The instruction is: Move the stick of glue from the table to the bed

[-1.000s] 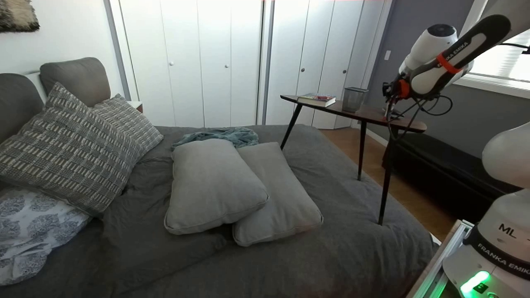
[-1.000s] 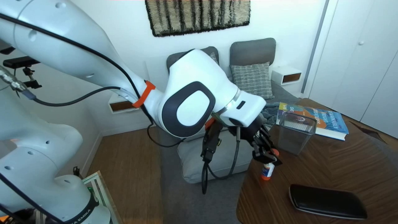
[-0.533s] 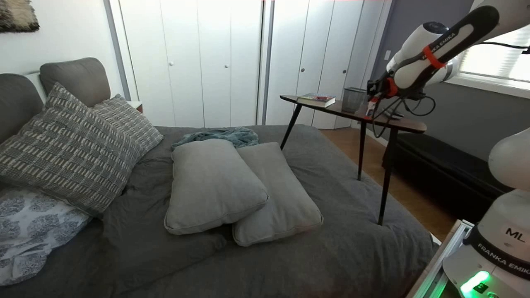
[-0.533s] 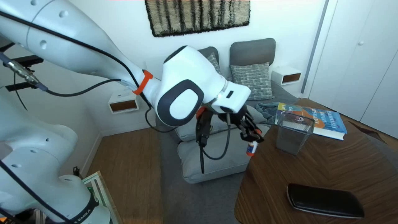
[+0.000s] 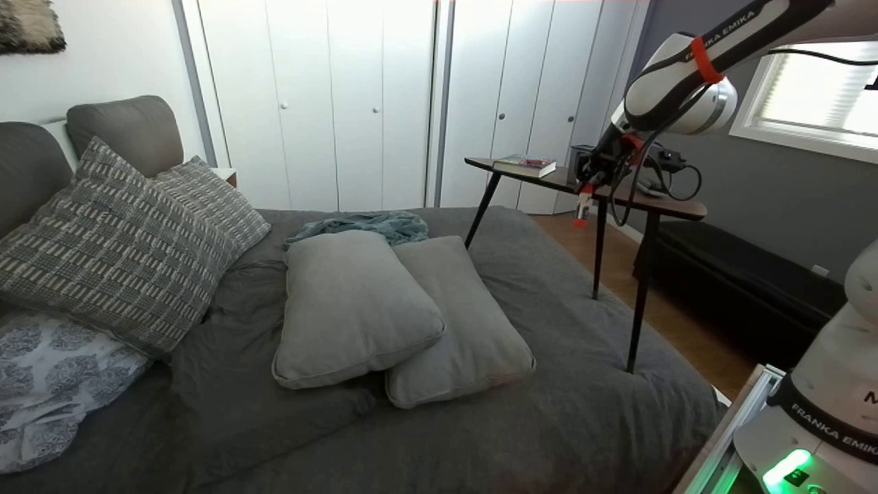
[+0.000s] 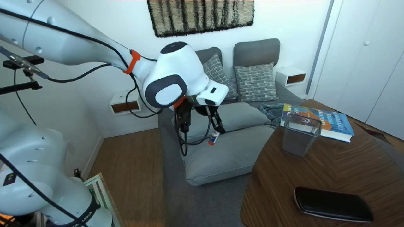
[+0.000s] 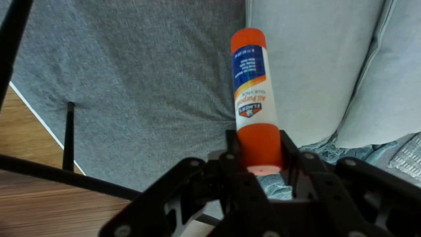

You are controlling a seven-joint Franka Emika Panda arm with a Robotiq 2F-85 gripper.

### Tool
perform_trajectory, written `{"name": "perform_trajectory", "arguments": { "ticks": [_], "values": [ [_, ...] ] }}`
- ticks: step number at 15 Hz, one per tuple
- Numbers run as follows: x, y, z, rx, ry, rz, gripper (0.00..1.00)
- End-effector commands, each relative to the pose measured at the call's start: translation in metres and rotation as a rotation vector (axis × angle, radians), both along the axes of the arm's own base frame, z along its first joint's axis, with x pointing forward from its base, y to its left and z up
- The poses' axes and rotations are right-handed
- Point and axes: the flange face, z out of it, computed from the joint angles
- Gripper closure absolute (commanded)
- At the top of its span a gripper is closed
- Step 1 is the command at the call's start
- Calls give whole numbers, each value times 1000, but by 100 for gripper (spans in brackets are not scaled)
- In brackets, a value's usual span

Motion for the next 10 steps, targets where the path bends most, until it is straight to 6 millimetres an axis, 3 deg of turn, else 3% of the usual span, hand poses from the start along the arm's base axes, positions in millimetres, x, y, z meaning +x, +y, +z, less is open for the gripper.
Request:
{"name": "perform_trajectory", "arguments": {
  "ticks": [1,2,3,4,6,10],
  "values": [
    [-2,-5,-1,1,6,0,69],
    [-3,-7,-1,0,8,1,69],
    [-3,-7,-1,0,10,1,92],
    [-1,-4,-2,-11,-3,7,92],
    [15,1,-33,-18,-18,-6,92],
    [47,7,-111,-39,-28,-3,92]
  ]
}}
